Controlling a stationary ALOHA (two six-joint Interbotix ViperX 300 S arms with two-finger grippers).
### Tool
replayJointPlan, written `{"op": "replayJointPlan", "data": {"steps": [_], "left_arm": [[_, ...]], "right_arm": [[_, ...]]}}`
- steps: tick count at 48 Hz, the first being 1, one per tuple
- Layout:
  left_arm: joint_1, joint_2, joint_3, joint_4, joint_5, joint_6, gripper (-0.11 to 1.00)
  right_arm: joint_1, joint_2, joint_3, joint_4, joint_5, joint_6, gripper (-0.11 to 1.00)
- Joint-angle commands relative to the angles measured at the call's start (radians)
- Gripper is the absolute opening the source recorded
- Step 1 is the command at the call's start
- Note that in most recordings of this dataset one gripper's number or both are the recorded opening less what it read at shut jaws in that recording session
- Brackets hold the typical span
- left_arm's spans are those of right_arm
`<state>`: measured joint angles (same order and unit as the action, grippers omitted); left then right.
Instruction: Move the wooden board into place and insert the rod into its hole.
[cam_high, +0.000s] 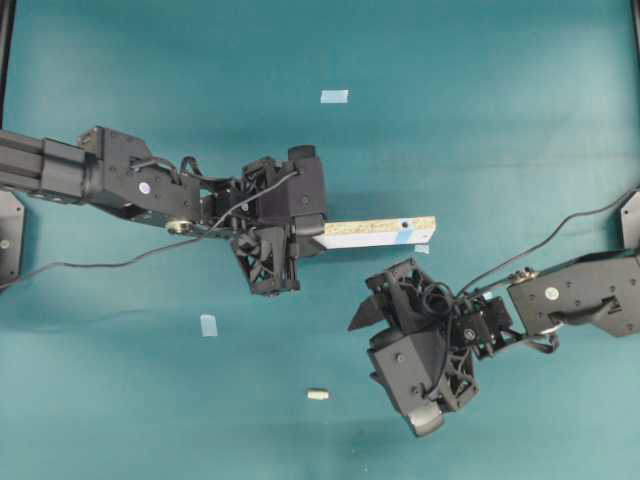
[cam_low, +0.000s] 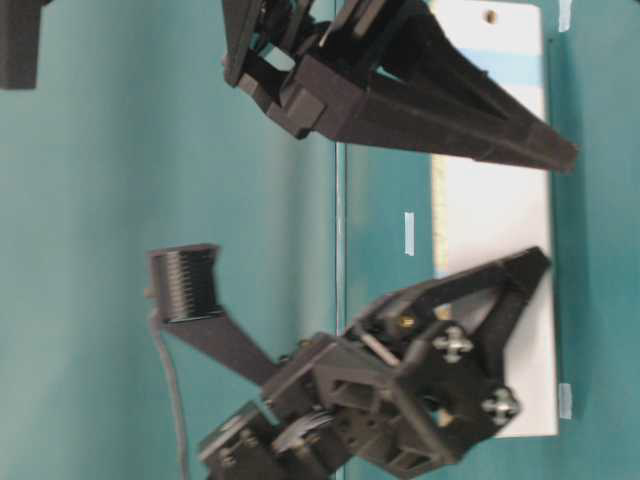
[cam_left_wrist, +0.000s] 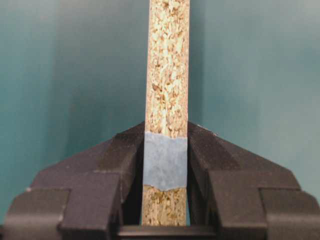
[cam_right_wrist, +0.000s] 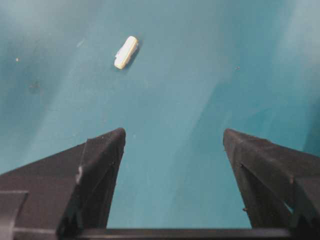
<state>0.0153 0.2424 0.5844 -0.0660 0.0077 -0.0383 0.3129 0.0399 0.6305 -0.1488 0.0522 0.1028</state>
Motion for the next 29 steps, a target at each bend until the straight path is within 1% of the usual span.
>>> {"op": "replayJointPlan", "data": {"steps": [1,11,29], "left_arm": [[-0.002,0.003,-0.034,-0.002,-0.011,-0.008,0.21],[0.003,0.029,-0.061,0.000,-0.012,-0.006,0.21],[0.005,0.023,-0.055,0.000,-0.017,-0.002,0.21]], "right_arm": [[0.002,-0.011,-0.021,-0.002,-0.005,0.002,0.87],[0.002,-0.012,-0.021,-0.002,-0.005,0.002,0.87],[0.002,-0.011,-0.021,-0.002,-0.005,0.002,0.87]]}}
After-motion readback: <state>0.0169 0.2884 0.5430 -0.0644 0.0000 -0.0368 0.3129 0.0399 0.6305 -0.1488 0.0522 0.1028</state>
